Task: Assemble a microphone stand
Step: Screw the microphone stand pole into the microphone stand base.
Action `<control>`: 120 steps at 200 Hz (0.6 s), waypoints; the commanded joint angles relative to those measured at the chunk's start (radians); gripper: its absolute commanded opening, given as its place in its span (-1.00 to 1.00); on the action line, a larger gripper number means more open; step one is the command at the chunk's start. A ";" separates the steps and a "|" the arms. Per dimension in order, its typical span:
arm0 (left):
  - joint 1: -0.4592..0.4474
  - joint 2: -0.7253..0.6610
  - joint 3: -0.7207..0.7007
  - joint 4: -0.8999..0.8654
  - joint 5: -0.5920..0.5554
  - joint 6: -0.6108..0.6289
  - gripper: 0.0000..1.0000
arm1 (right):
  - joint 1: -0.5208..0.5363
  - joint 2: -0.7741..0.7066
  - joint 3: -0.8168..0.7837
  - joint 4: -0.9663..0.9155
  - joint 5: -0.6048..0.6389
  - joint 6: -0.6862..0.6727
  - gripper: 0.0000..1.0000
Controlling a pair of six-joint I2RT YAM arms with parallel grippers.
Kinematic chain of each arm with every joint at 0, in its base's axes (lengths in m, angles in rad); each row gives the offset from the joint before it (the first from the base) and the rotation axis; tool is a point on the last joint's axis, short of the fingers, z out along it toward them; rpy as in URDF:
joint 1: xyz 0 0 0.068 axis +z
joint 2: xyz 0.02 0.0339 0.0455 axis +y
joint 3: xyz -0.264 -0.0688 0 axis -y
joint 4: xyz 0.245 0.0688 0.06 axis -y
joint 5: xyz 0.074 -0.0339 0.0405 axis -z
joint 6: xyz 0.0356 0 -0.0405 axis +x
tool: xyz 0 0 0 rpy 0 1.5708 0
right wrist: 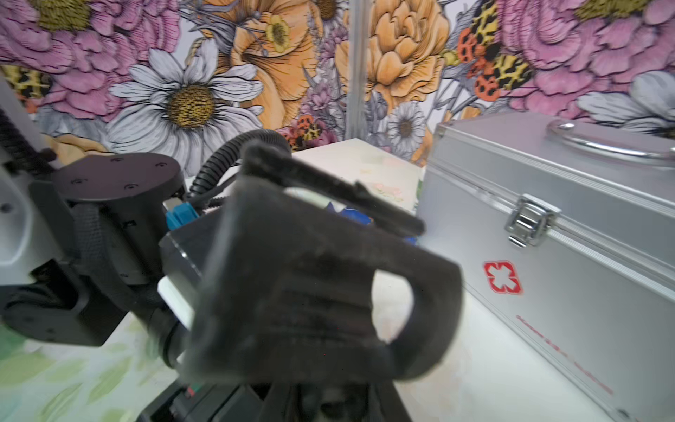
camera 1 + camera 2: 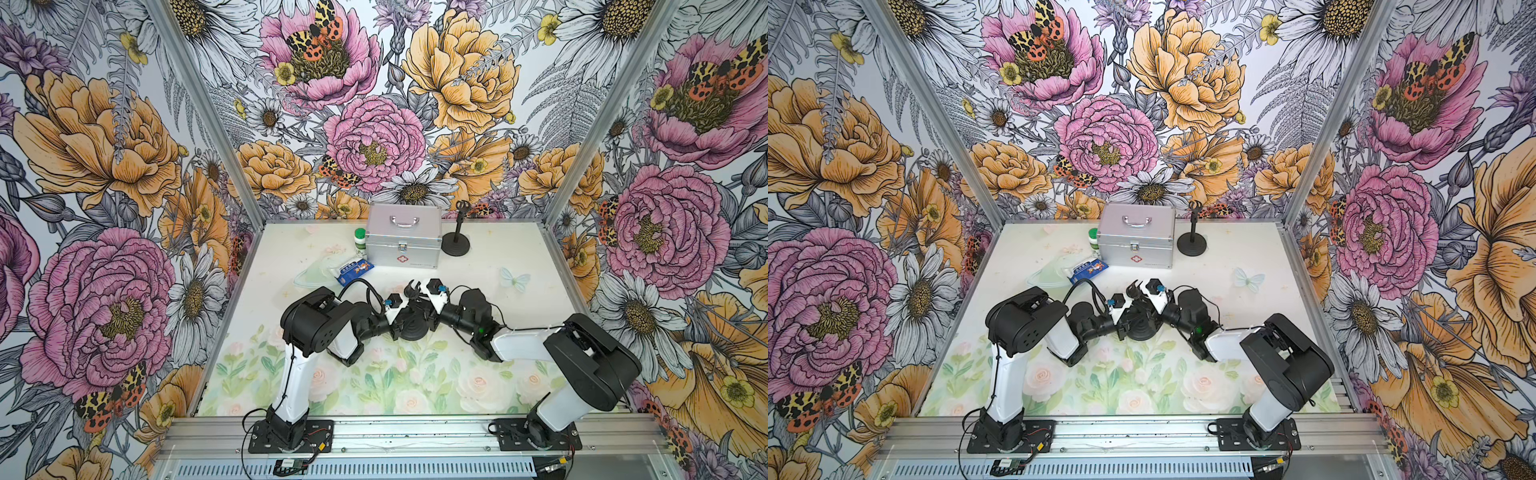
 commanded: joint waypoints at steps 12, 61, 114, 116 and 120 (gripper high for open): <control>0.004 0.030 -0.007 -0.013 -0.017 0.029 -0.59 | 0.144 0.096 -0.060 0.090 0.566 0.163 -1.00; 0.002 0.026 -0.015 -0.014 -0.014 0.045 -0.62 | -0.068 0.057 -0.035 0.116 -0.203 0.041 -0.21; 0.005 0.020 -0.024 -0.013 -0.004 0.051 -0.62 | -0.236 0.060 0.166 -0.249 -0.797 -0.130 -0.12; 0.005 0.021 -0.025 -0.013 -0.004 0.052 -0.61 | -0.237 0.062 0.170 -0.254 -0.797 -0.136 -0.12; 0.006 0.024 -0.024 -0.013 -0.004 0.053 -0.61 | -0.238 0.063 0.176 -0.260 -0.796 -0.148 -0.12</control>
